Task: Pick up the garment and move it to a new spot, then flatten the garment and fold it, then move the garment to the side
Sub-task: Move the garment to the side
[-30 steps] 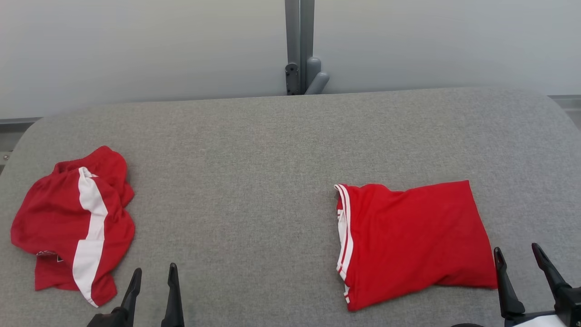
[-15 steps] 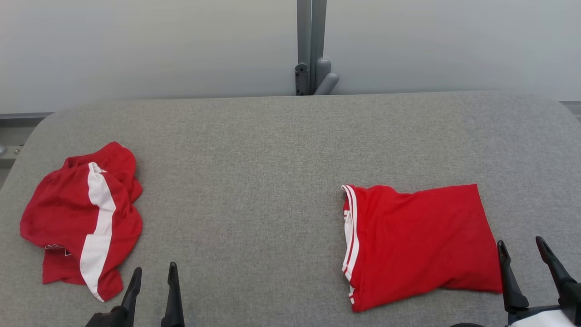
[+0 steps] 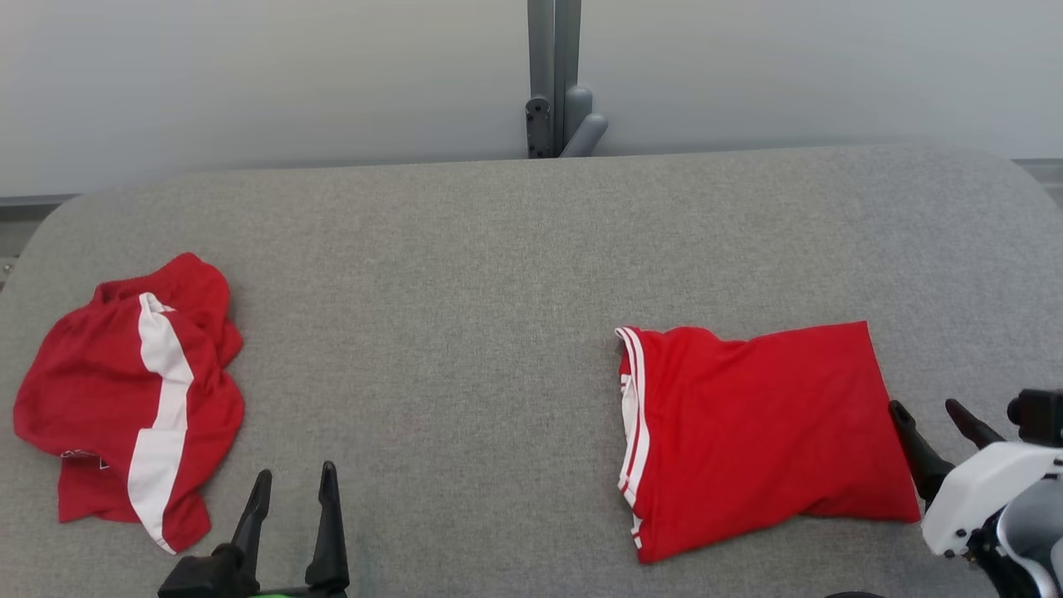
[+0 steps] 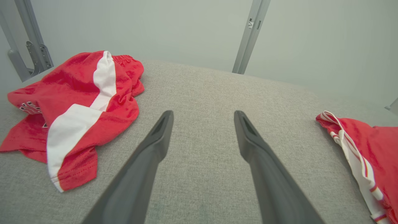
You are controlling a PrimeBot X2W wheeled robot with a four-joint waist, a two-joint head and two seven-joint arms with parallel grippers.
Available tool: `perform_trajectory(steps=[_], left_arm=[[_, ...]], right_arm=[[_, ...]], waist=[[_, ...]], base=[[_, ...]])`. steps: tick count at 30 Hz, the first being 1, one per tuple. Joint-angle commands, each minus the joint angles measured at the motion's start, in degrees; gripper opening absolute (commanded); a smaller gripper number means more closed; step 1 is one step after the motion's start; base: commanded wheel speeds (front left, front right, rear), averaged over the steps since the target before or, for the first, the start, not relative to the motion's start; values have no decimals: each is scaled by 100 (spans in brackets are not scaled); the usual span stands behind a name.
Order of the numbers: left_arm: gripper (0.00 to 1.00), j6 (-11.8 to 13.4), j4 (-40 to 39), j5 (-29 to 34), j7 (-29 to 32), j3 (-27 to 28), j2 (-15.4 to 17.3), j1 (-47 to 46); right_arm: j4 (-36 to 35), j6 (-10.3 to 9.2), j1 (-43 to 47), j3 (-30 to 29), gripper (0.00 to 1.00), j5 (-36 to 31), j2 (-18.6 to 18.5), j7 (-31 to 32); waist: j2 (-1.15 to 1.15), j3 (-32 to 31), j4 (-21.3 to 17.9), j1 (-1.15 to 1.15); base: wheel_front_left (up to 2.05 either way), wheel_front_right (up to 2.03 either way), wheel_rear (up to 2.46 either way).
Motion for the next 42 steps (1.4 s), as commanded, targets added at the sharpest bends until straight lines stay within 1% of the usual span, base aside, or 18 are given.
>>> perform_trajectory(steps=[1,2,3,6,9,14,18,19,20,22,25,27,29,32,34,37,42], left_arm=[[100,22,-37,-18,-16,-31,12,-169],[100,21,-49,-20,-15,-60,12,-226],[100,29,-72,-22,-16,-76,11,-281],[100,57,-115,-35,-10,-137,13,-448],[100,59,-121,-29,-10,-189,11,-593],[100,60,-97,-31,-10,-183,11,-750],[100,34,-74,14,-10,-153,13,-824],[100,37,-78,19,-10,-140,13,-836],[100,58,-96,22,-10,-125,13,-847],[100,81,-153,13,-10,-103,12,-854],[100,43,-226,55,-10,-98,11,-890],[100,21,-294,93,-10,-73,13,-965],[100,8,-373,131,-10,-54,12,-1001],[100,-51,-389,269,-10,-83,13,-1107],[100,-123,-330,419,-10,-175,13,-1230],[100,-190,-265,528,-9,-245,16,-1392],[100,-262,-231,728,-9,-359,99,-1453]], right_arm=[[2,-1,-97,47,100,55,-109,203],[-7,-1,-249,91,100,74,-284,456],[31,-4,-389,112,100,122,-365,668],[231,0,-731,197,100,243,-492,1081],[555,-2,-996,296,100,210,-589,1105],[1321,-1,-1398,539,100,371,-531,1114],[1689,2,-1628,930,100,906,-412,1143],[1689,3,-1667,1043,43,1069,-404,1099],[1706,3,-1718,1090,0,1233,-415,1049],[1601,3,-1821,1316,0,1512,-494,1044],[1400,1,-2071,1567,0,1809,-773,1004],[1355,-3,-2293,1695,0,1805,-1014,941],[1429,-4,-2525,1794,0,1778,-1175,877],[1723,-4,-2955,1760,0,1779,-1377,759],[2023,-4,-3206,1688,0,1704,-1554,615],[2515,-3,-3563,1493,0,1612,-1730,231],[3435,-4,-4142,1189,0,1482,-2034,-321]], waist=[[69,215,-30,0],[69,312,-15,0],[69,413,-4,0],[69,709,46,0],[69,938,102,0],[69,1178,153,0],[69,1225,168,0],[69,1227,157,0],[69,1237,130,0],[69,1273,34,0],[69,1389,-199,0],[69,1518,-402,0],[69,1647,-638,0],[69,1897,-968,0],[69,2053,-1069,0],[69,2242,-1097,0],[69,2472,-995,0]], base=[[0,0,0],[0,0,0],[0,0,0],[0,0,0],[0,0,0],[0,0,0],[0,0,0],[0,0,0],[0,0,0],[0,0,0],[0,0,0],[0,0,0],[0,0,0],[0,0,0],[0,0,0],[0,0,0],[0,0,0]])
